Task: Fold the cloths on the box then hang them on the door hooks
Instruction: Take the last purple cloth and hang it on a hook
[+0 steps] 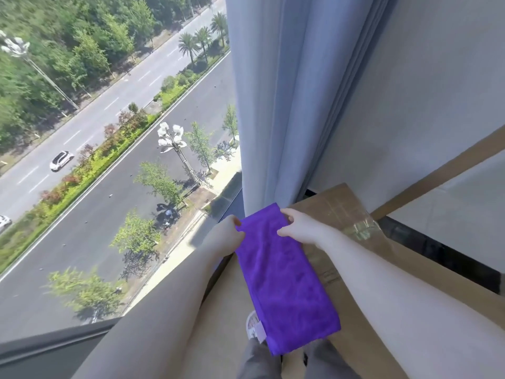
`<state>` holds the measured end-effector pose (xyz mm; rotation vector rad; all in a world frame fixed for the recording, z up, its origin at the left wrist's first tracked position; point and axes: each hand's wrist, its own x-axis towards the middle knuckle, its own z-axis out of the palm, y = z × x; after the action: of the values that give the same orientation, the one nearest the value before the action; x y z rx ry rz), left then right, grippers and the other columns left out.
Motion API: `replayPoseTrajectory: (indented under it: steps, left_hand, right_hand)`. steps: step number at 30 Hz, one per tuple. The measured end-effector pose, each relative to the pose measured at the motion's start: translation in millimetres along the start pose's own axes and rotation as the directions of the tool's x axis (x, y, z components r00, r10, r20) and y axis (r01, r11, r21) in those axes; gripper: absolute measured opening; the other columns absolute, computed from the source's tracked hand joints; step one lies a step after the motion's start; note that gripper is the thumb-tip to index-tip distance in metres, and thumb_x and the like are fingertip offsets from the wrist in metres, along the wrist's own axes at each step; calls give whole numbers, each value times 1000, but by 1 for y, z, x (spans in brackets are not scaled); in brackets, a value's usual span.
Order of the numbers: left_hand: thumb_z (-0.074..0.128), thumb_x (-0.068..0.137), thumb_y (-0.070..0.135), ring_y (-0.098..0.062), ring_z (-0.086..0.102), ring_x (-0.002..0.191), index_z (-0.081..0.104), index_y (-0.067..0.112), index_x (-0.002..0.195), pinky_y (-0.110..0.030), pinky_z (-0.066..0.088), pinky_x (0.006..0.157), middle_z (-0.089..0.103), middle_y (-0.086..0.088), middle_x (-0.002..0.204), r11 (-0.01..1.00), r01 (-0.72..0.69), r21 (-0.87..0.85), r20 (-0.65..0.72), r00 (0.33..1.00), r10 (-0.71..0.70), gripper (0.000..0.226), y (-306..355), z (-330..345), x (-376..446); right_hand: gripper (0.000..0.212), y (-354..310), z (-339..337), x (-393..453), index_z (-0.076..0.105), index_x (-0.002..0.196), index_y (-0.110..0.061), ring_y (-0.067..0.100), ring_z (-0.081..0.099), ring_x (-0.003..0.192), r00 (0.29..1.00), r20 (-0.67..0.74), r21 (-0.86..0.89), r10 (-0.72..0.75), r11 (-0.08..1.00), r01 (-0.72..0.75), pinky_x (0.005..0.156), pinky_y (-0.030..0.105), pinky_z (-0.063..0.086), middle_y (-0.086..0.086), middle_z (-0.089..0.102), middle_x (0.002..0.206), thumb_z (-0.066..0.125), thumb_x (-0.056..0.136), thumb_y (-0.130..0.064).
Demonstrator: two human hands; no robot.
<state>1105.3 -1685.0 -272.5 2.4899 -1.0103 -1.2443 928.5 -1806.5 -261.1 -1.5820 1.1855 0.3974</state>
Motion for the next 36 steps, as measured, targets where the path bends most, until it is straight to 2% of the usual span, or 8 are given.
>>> replayPoseTrajectory:
  steps: [7,13,18,20,24,29,33,36]
  left_hand:
    - [57,97,42,-30,57,124,38,17,148,-44,47,104,50,-11,145,994,106,2,-7,994,-106,59,-30,11,53]
    - [60,96,50,-29,56,127,29,19,153,-39,46,101,55,-9,143,992,125,-6,27,992,-125,73,-43,18,83]
    - [65,92,46,-27,55,128,34,20,152,-38,44,104,54,-5,144,987,158,-37,10,987,-158,71,-50,22,88]
    - [65,90,43,-24,56,126,43,21,146,-38,45,103,56,0,141,987,161,-16,-15,987,-161,63,-48,24,85]
    - [65,82,40,-20,61,111,57,28,131,-42,53,96,62,2,129,991,132,24,-13,991,-132,51,-38,18,74]
    - [76,80,26,-26,50,130,34,28,154,-38,47,104,39,-5,148,1000,12,-10,49,999,-11,85,-22,9,56]
    - [72,78,28,-23,57,116,63,25,116,-38,50,94,58,1,119,980,-126,157,64,991,117,39,-4,-1,34]
    - [69,82,32,-24,61,101,62,18,102,-36,47,81,63,-1,105,952,-121,282,63,992,108,25,7,-8,9]
  right_hand:
    - [78,-7,-2,68,40,152,-30,32,50,134,998,-51,-309,38,950,-52,107,39,47,5,58,146,51,75,-35]
    - [76,-19,-7,112,23,161,-22,31,42,145,999,-16,-421,45,906,-48,116,38,37,6,41,162,54,93,-35]
    - [77,-22,-1,129,35,157,-19,28,48,140,999,-15,-403,-42,915,32,112,34,41,6,48,156,70,91,-36]
    - [68,-25,1,126,51,148,-17,27,56,132,998,-10,-363,-64,930,56,104,30,45,5,60,144,75,86,-30]
    - [19,-30,-2,110,78,93,-18,21,67,75,993,88,-301,-75,949,98,62,23,48,0,70,78,70,75,-17]
    - [20,-44,-11,76,74,85,-27,13,63,67,970,190,-230,-149,954,191,63,23,51,-4,69,74,66,78,-10]
    - [20,-54,-17,52,75,92,-22,14,64,72,950,250,-248,-184,937,247,64,23,52,-1,69,80,65,79,-9]
    - [18,-62,-22,34,72,92,-22,13,63,72,933,295,-291,-206,910,294,62,23,51,-1,68,83,65,81,-10]
